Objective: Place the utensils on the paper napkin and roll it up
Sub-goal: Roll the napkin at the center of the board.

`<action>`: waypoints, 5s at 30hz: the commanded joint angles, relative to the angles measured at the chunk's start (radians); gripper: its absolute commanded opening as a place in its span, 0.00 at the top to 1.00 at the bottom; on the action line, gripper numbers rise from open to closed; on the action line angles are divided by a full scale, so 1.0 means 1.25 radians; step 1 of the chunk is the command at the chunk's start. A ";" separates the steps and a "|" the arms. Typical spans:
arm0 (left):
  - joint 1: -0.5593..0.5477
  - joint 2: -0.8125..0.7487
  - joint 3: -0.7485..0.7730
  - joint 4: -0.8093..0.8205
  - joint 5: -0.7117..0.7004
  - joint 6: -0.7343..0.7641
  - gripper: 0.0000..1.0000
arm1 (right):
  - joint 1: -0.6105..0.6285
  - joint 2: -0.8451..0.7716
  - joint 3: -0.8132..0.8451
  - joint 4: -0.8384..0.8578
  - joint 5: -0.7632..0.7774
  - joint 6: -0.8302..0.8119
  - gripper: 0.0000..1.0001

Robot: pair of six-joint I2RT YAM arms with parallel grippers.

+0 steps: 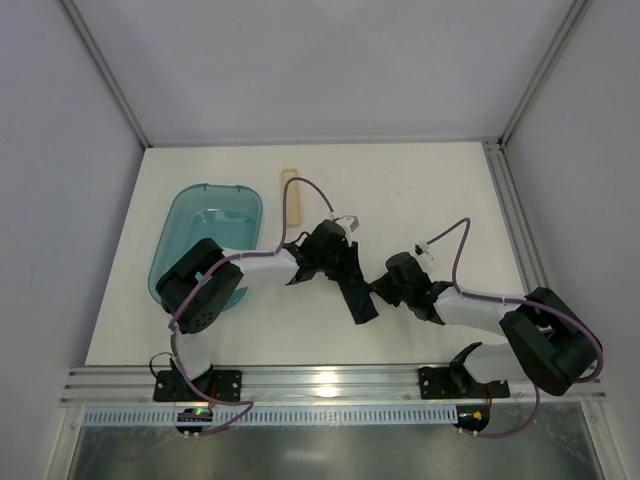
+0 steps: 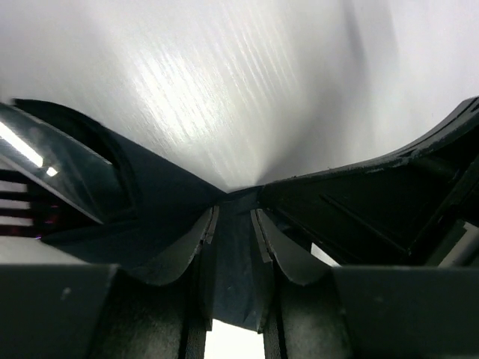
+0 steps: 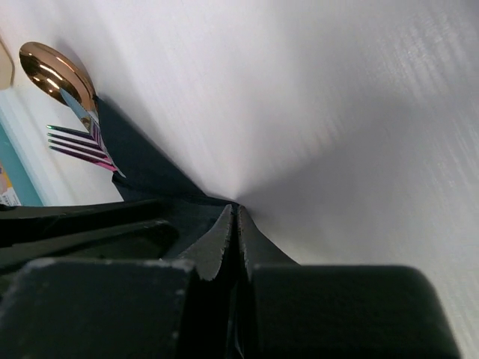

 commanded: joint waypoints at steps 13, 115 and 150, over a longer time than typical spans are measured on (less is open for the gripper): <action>-0.013 -0.133 -0.035 -0.040 -0.026 0.017 0.74 | 0.047 -0.070 -0.081 -0.040 0.138 -0.046 0.96; -0.236 -0.161 -0.172 0.098 -0.124 0.000 0.80 | 0.220 -0.308 -0.189 -0.217 0.101 0.013 0.90; -0.237 -0.158 -0.176 0.080 -0.128 0.011 0.79 | 0.102 -0.254 -0.049 -0.091 -0.091 -0.202 0.91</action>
